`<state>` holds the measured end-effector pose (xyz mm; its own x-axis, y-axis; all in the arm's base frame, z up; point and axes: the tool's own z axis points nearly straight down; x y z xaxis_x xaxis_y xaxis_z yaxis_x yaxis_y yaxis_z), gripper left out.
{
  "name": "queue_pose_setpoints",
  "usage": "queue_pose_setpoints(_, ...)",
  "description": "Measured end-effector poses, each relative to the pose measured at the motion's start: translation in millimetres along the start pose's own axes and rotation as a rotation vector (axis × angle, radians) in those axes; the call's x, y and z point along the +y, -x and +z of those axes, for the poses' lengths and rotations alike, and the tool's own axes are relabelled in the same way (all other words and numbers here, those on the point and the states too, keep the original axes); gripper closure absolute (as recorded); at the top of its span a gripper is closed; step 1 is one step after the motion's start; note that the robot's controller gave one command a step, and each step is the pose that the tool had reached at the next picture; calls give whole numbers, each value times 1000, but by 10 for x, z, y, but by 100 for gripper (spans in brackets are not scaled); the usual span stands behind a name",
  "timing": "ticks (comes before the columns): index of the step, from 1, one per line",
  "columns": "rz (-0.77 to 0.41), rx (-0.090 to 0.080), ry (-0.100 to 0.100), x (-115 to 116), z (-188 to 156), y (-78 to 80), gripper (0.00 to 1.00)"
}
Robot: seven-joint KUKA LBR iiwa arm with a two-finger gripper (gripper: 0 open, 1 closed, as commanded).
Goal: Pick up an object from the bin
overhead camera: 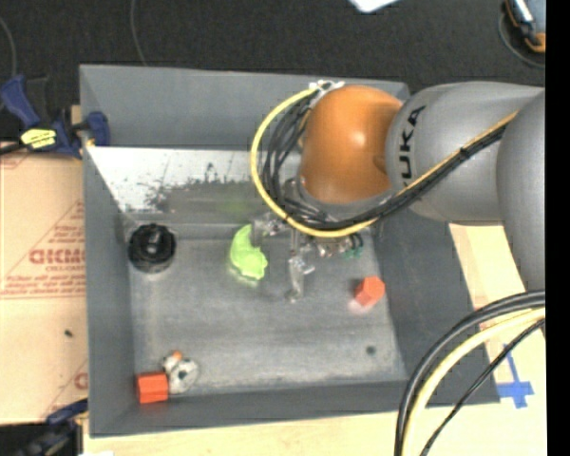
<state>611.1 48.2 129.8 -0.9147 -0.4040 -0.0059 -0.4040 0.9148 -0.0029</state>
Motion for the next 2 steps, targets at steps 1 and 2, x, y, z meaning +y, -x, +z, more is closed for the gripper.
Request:
queue_pose_setpoints(1, 56, 2, 3, 62, 200, 103, 0)
queue_pose_setpoints(2, -219, -4, -2, 26, 214, 351, 0)
